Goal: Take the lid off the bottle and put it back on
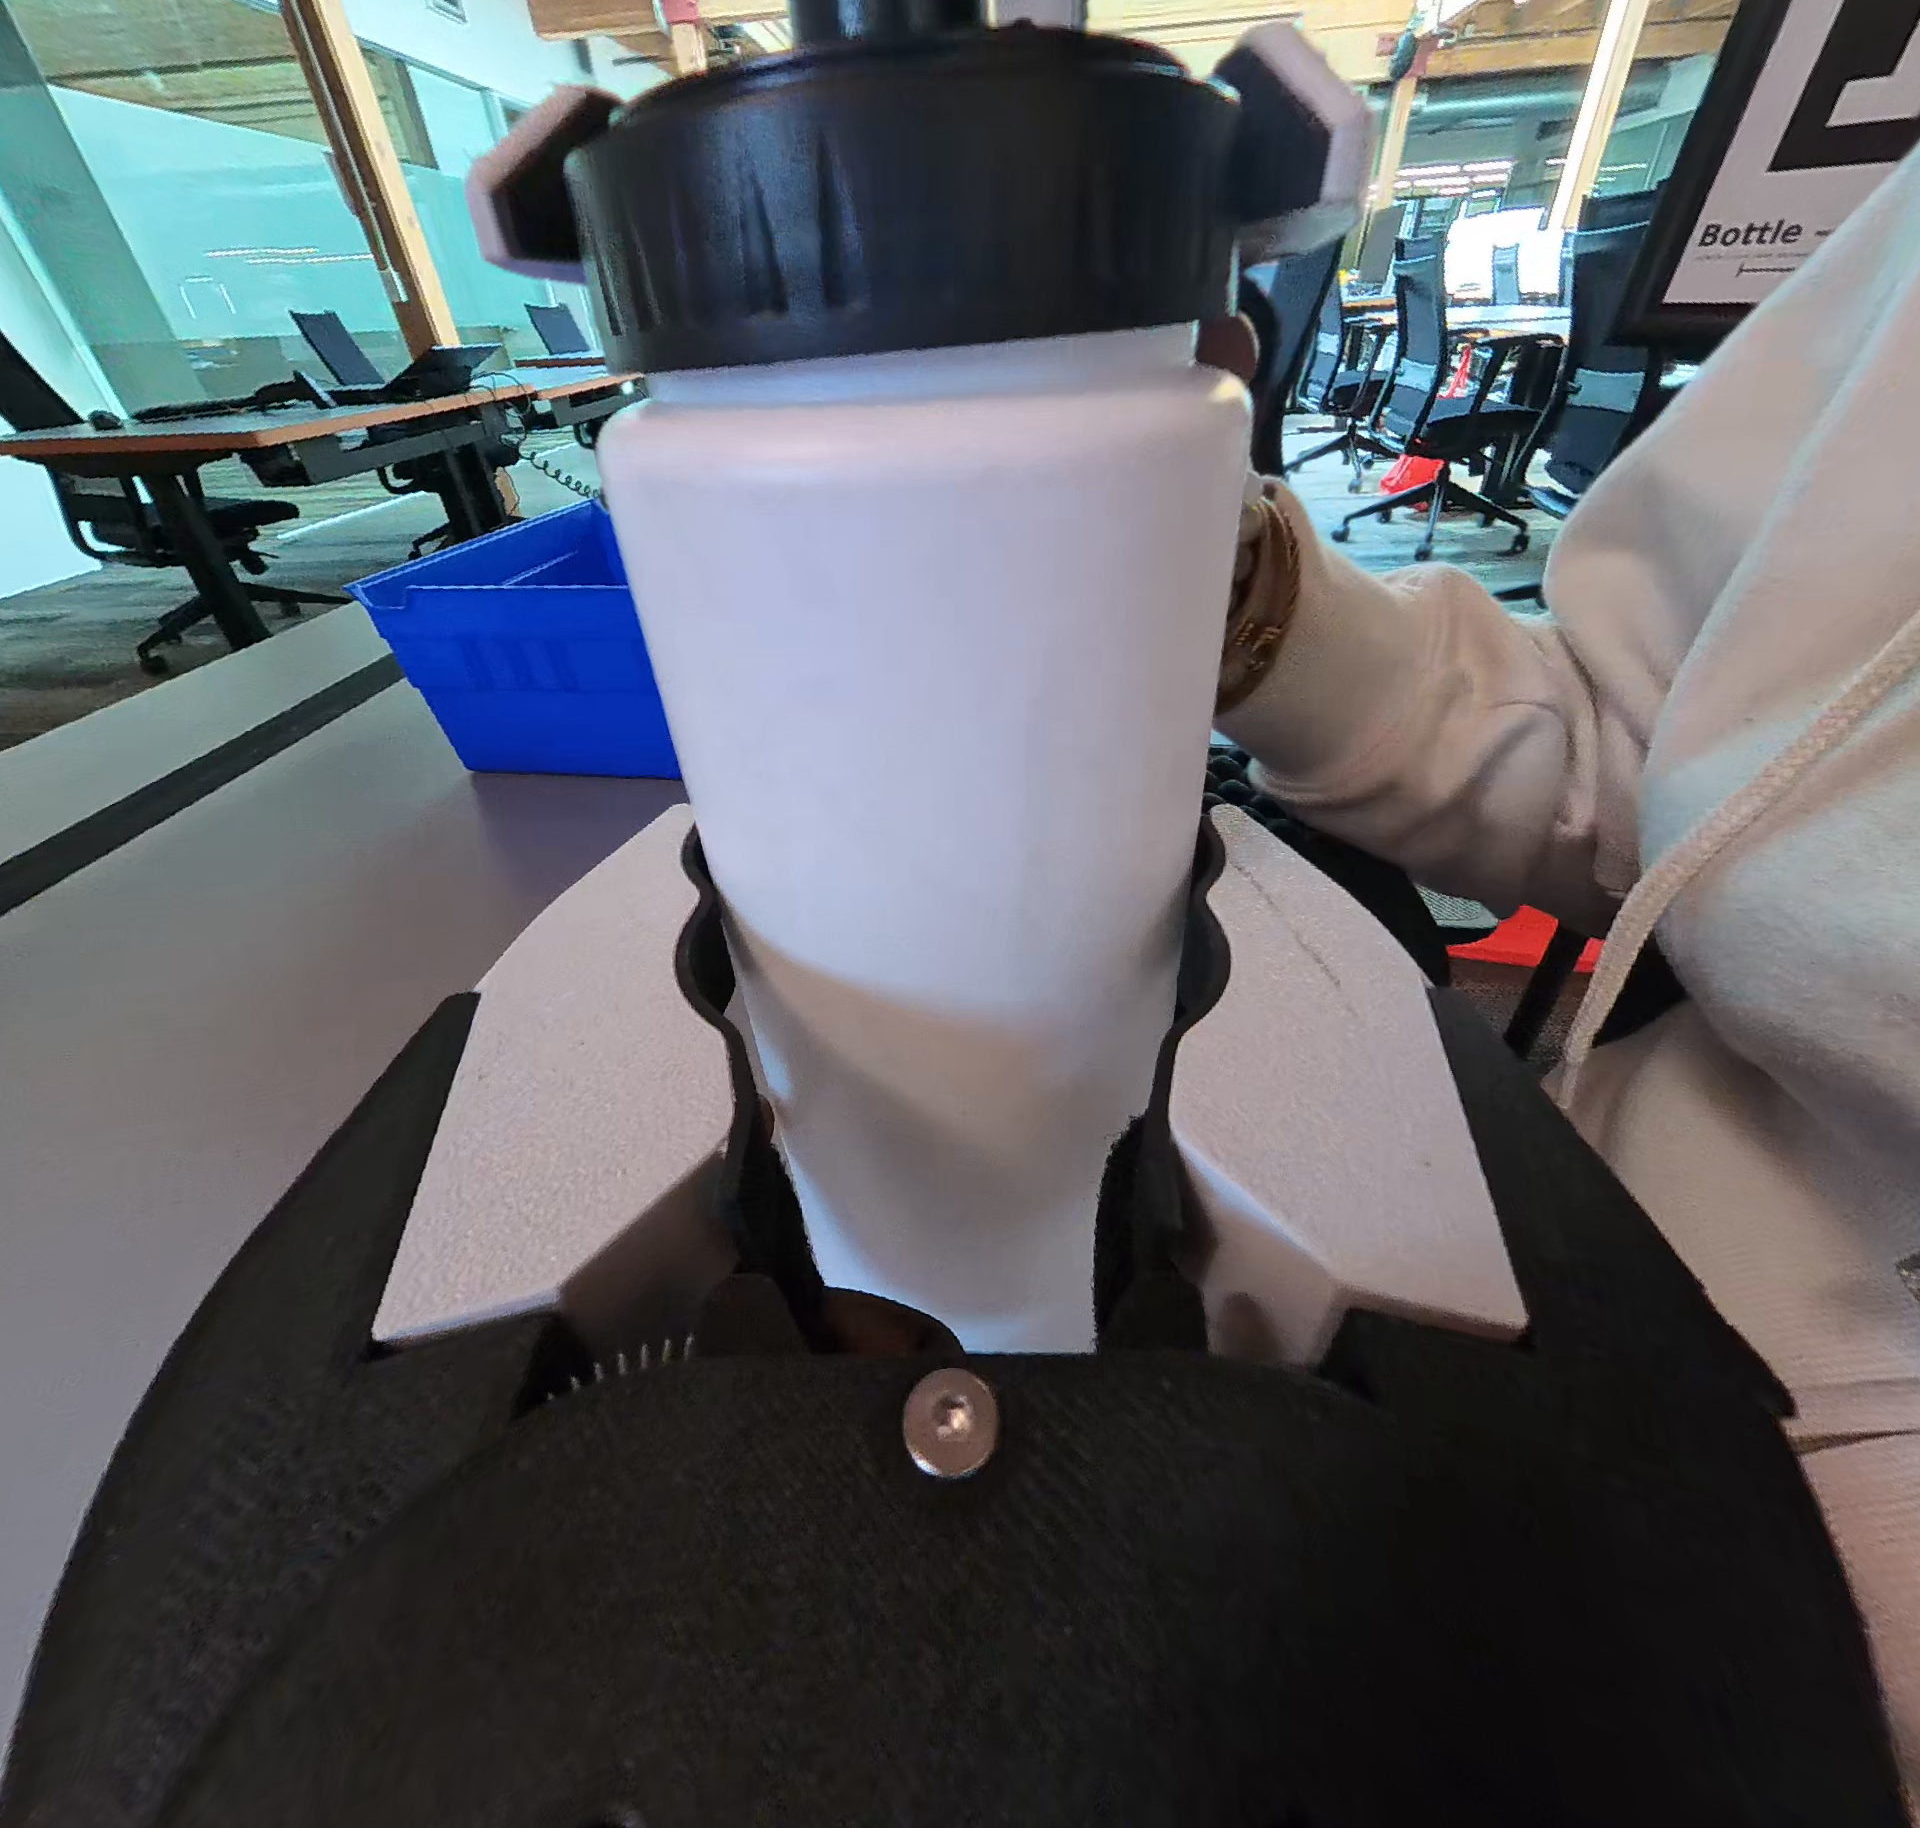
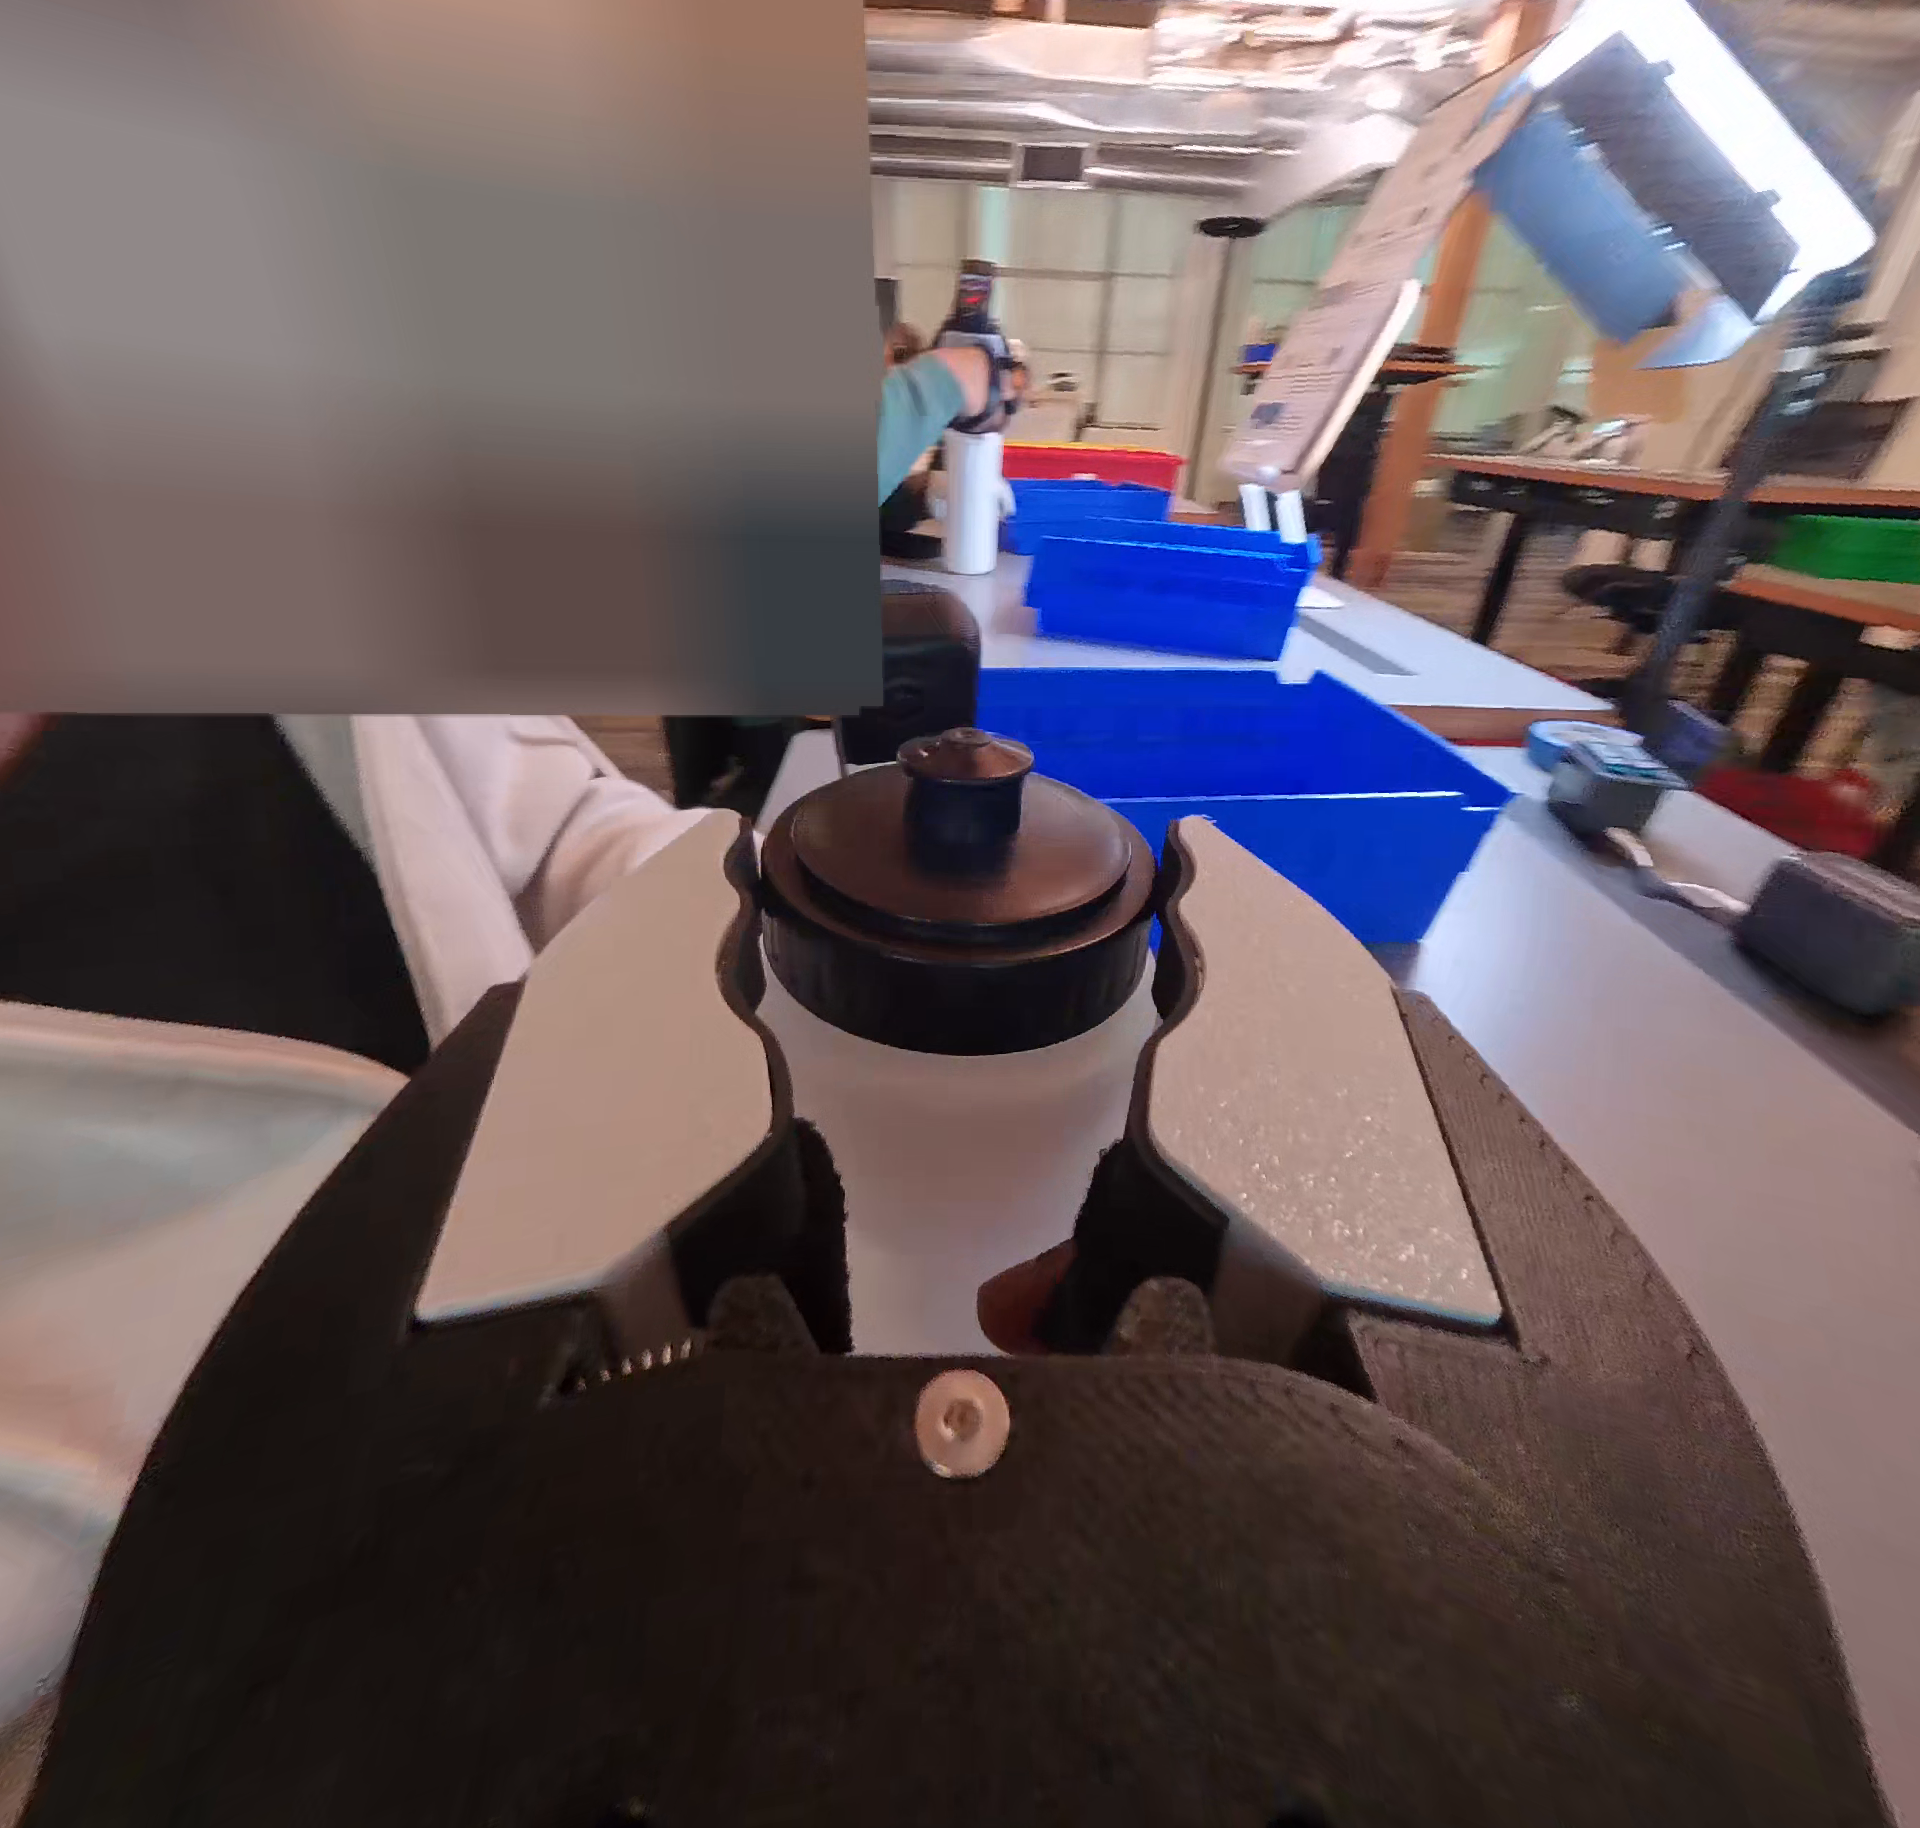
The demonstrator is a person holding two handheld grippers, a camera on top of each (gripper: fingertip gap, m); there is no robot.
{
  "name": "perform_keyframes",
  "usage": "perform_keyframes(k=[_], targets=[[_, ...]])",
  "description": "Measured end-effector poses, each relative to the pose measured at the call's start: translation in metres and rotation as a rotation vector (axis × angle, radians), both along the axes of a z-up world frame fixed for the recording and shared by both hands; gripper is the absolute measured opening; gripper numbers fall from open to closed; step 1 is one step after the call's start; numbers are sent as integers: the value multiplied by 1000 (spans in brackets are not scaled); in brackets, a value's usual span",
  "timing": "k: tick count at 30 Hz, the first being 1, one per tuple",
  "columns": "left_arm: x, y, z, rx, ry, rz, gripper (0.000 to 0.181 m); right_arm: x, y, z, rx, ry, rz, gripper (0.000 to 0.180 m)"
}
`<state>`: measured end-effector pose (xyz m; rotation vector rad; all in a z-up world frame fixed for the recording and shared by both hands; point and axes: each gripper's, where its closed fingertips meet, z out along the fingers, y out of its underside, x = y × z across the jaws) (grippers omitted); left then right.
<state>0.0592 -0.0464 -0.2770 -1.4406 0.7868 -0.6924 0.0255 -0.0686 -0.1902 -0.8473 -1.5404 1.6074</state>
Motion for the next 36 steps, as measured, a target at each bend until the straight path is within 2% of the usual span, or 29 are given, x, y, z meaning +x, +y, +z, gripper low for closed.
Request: perform_keyframes(k=[3, 7, 11, 14, 16, 19, 25, 27, 31, 34, 36], targets=[[-3, 3, 0, -5, -6, 21, 86, -4, 6, 2, -48, -4, 2, 77], [-9, 10, 0, 4, -3, 87, 86, -1, 20, 16, -123, 82, -256, 94], [-16, 17, 1, 0, -14, 147, 86, -1, 28, 8, -99, 78, -600, 93], [-16, 17, 1, 2, -13, 152, 86, -9, 25, -5, -26, 32, -711, 89], [-16, 16, 1, 7, -11, 146, 86, -12, 25, -5, -10, 43, -717, 72], [-14, 14, 1, -1, -22, 112, 86, -12, 23, -5, -28, 17, -585, 71], [-10, 9, 1, 1, -26, 64, 86, -6, 14, -4, -110, -53, -155, 70], [-11, 10, 1, 0, -32, 74, 86, -6, 16, -2, -164, -56, -100, 70], [-13, 13, 1, 8, -29, 100, 86, -6, 27, 8, -218, 41, -269, 86], [-14, 15, 1, 9, -30, 116, 86, 0, 30, 14, -167, 139, -502, 87], [-14, 15, 1, 9, -30, 120, 86, -1, 28, 7, -92, 130, -630, 84]])
